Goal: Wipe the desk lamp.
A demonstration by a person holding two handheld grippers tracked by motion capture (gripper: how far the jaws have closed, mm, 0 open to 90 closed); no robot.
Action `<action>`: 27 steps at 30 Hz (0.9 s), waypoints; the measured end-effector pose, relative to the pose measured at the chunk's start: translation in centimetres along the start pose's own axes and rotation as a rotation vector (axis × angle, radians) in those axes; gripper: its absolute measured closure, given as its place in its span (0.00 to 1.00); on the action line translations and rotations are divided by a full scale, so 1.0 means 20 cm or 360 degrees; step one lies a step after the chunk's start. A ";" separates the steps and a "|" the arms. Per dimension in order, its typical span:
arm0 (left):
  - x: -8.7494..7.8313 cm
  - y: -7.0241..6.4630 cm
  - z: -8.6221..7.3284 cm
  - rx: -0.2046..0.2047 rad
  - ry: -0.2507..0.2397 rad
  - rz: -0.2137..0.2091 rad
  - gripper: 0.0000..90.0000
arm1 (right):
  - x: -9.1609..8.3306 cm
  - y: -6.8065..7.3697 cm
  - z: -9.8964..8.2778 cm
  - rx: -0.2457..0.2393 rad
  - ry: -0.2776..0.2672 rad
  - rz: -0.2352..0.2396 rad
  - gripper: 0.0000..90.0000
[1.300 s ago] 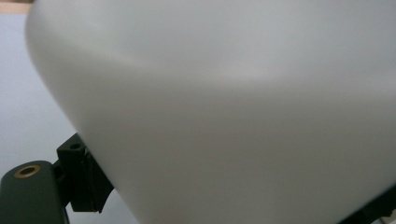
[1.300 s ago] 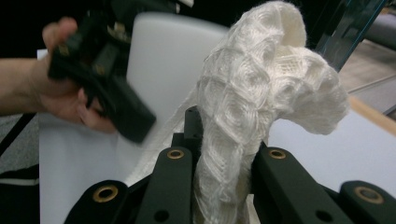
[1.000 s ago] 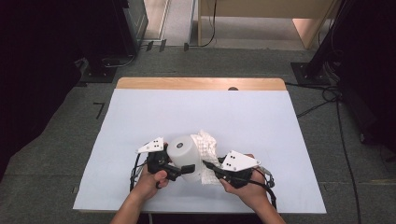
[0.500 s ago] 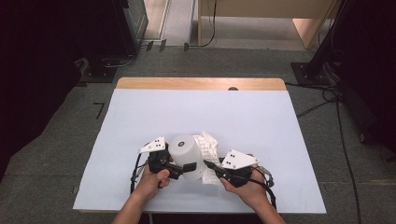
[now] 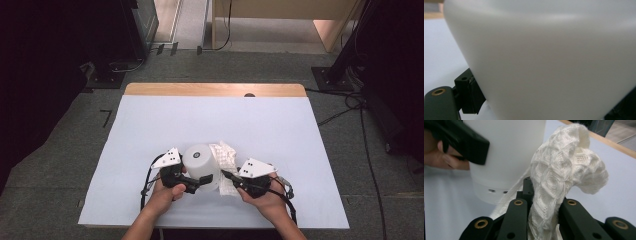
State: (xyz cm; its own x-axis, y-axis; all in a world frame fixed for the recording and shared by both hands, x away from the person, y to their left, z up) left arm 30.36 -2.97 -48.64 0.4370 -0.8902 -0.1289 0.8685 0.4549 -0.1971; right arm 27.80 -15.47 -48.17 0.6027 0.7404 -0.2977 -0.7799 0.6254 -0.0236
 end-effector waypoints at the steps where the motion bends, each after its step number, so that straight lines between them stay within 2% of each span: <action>1: 0.00 0.02 -0.01 0.0060 0.0021 0.0077 0.09 | -0.01 -0.02 0.01 0.0011 -0.0022 -0.0017 0.90; 3: 0.00 0.07 -0.03 0.0152 0.0071 0.0199 0.09 | -0.03 -0.04 0.03 0.0023 -0.0039 -0.0036 0.90; 4: -0.01 0.08 -0.04 0.0172 0.0090 0.0243 0.09 | -0.03 -0.05 0.03 0.0028 -0.0045 -0.0043 0.90; 8: -0.01 0.13 -0.07 0.0287 0.0140 0.0373 0.09 | -0.04 -0.07 0.01 0.0053 -0.0043 -0.0055 0.90; 11: -0.01 0.14 -0.08 0.0350 0.0150 0.0412 0.09 | -0.03 -0.06 0.00 0.0053 -0.0034 -0.0049 0.90; 16: 0.00 0.15 -0.14 0.0437 0.0239 0.0434 0.09 | -0.04 -0.07 0.00 0.0048 -0.0032 -0.0052 0.89; 23: 0.00 0.15 -0.15 0.0415 0.0226 0.0447 0.07 | -0.04 -0.07 0.00 0.0052 -0.0032 -0.0061 0.89; 24: -0.01 0.15 -0.13 0.0395 0.0204 0.0462 0.06 | -0.04 -0.07 0.00 0.0053 -0.0030 -0.0061 0.89; 26: -0.02 0.14 -0.10 0.0352 0.0112 0.0481 0.02 | -0.05 -0.07 0.00 0.0054 -0.0032 -0.0060 0.90; 27: -0.03 0.14 -0.08 0.0341 0.0077 0.0527 0.01 | -0.05 -0.07 0.00 0.0055 -0.0033 -0.0061 0.89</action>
State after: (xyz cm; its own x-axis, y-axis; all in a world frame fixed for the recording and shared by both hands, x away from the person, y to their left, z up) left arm 32.04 -1.09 -50.75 0.6945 -0.6917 -0.1982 0.7139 0.6968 0.0694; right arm 28.41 -17.07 -47.83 0.6355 0.7206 -0.2771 -0.7503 0.6611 -0.0015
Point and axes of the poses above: each handheld gripper's, and its own axes: x roughly forward along the jaws, z roughly out of its top, y roughly to its left, the point moved 9 cm from there along x, roughly forward along the jaws, and after that the axes turned 11 degrees about -y, right-handed, at the moved point
